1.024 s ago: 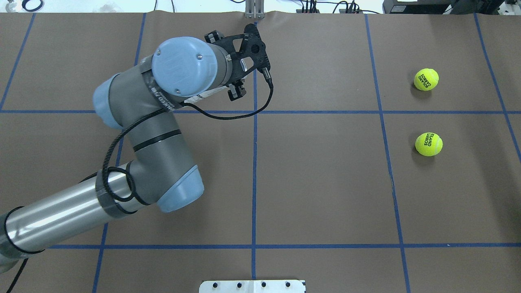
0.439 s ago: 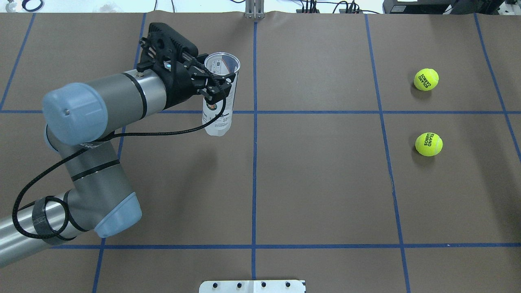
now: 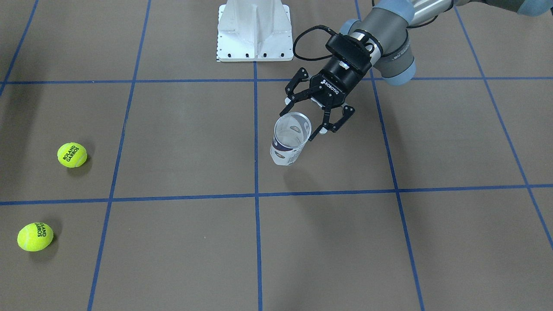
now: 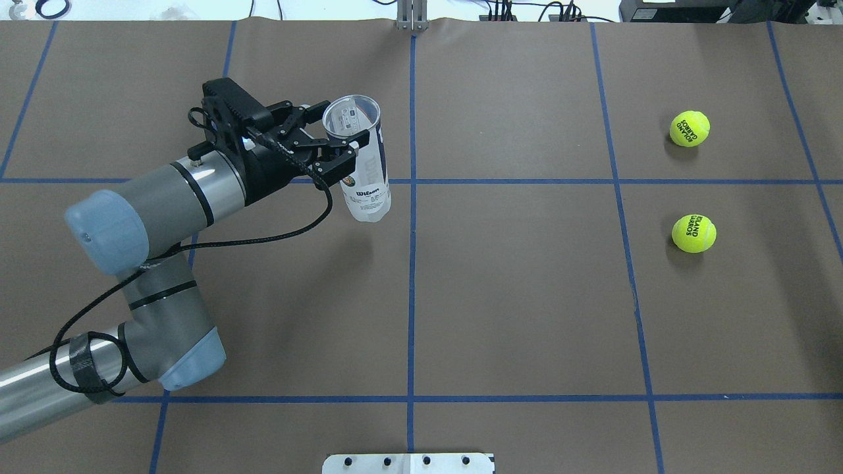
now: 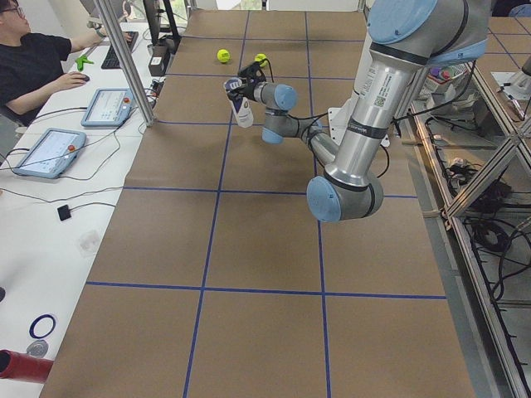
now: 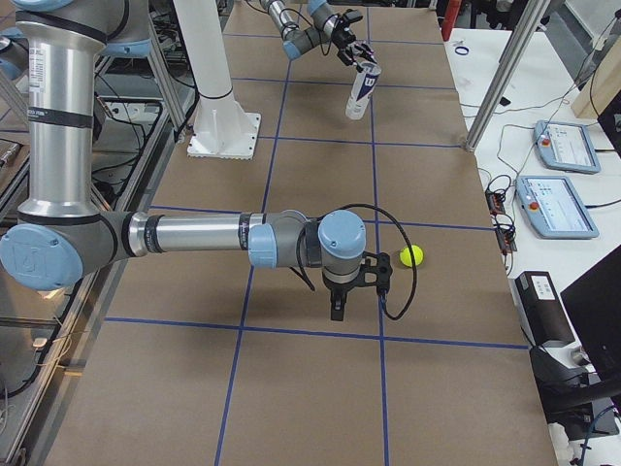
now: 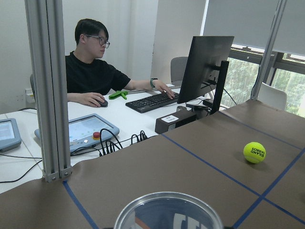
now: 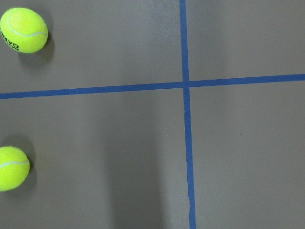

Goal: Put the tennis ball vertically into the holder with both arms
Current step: 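Lift the can with the left gripper and tilt it upright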

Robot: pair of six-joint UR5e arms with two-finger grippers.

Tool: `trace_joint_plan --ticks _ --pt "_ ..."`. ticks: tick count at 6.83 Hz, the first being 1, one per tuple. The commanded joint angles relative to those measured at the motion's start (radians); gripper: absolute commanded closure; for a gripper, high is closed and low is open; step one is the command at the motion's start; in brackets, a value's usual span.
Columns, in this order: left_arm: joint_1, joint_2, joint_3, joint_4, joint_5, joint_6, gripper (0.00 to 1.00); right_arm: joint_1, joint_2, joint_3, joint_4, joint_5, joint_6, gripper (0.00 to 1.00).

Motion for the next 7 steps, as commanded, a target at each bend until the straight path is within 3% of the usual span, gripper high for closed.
trace_joint_plan --ticks 1,4,5,7 --pt "0.106 -0.011 0.087 -0.155 0.125 0.116 0.68 0.000 0.000 0.000 0.000 0.000 0.000 0.00" --pt "0.111 -0.009 0.087 -0.160 0.129 0.132 0.68 0.000 0.000 -0.001 -0.002 0.000 0.000 0.00" --pt "0.117 -0.012 0.093 -0.163 0.129 0.178 0.61 0.000 -0.002 -0.003 -0.002 0.000 0.000 0.00" --pt "0.120 -0.022 0.118 -0.164 0.130 0.177 0.57 0.000 -0.002 -0.003 -0.002 0.000 0.000 0.00"
